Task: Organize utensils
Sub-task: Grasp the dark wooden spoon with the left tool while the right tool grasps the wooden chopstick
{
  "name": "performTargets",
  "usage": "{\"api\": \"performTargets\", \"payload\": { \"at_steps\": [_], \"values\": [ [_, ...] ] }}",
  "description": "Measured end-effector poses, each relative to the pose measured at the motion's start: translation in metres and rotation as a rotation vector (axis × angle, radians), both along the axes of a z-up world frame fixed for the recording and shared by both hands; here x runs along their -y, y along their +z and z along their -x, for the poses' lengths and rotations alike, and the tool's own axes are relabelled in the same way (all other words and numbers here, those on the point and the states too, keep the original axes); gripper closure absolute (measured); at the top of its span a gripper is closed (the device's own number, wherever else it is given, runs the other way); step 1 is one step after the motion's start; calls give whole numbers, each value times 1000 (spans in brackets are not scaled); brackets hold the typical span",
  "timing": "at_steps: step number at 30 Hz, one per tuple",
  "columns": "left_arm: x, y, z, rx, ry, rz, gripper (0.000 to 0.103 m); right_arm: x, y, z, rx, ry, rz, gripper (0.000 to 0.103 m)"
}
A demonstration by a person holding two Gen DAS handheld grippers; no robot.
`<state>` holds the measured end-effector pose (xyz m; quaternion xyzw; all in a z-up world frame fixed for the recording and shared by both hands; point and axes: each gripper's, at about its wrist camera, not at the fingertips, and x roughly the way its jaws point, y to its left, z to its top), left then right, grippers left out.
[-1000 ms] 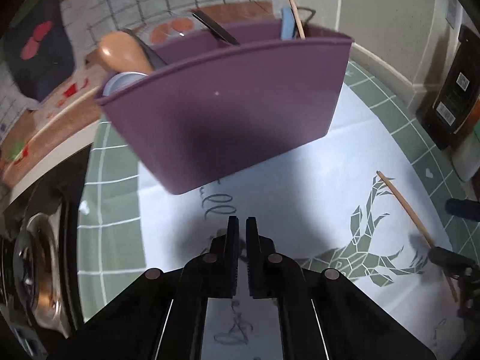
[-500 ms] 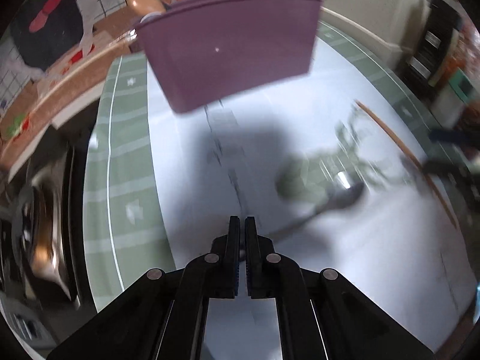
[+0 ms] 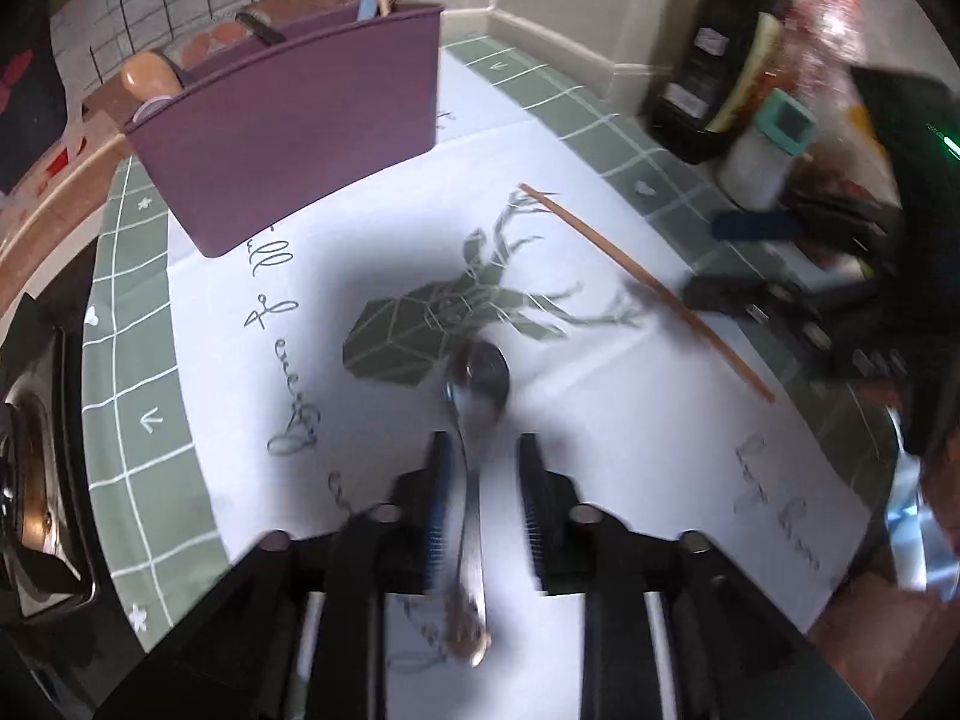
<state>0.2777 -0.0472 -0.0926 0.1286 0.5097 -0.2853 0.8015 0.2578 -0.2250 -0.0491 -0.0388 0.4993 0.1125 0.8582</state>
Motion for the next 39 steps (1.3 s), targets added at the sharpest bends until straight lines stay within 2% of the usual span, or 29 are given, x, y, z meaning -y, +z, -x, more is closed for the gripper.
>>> {"api": "performTargets", "payload": {
  "at_steps": [5, 10, 13, 15, 18, 20, 22, 25, 27, 29, 30, 33, 39],
  "values": [
    [7, -7, -24, -52, 94, 24, 56, 11, -2, 7, -7, -28, -11, 39],
    [23, -14, -27, -48, 98, 3, 56, 19, -5, 7, -18, -54, -17, 39],
    [25, -19, -28, -38, 112, -10, 58, 18, -3, 6, -12, -46, -19, 39],
    [21, -19, -25, -17, 118, 3, 71, 14, -1, 3, -4, -36, -14, 39],
    [13, -17, -19, 17, 149, 28, 74, 7, -3, -8, -2, -31, -29, 40],
    [2, -15, -13, 17, 185, 66, 74, 3, -8, -17, -23, -24, -50, 52],
    [-9, -13, -8, 16, 229, 96, 74, -6, -14, -27, -44, -12, -40, 58],
    [-24, -6, -2, 35, 289, 142, 74, -17, -20, -37, -52, -3, 14, 61],
    [-33, 0, 2, 54, 327, 166, 74, -21, -23, -41, -70, -1, 21, 70],
    [-41, 5, 4, 63, 351, 182, 74, -22, -28, -43, -113, 8, -6, 95],
    [-44, 7, 5, 68, 359, 183, 74, -23, -31, -43, -132, 7, -16, 96],
    [-48, 10, 8, 79, 373, 186, 74, -24, -27, -37, -104, -1, -13, 98],
    [-52, 18, 16, 104, 388, 209, 74, -25, 8, -19, 18, -2, -43, 99]
  ]
}}
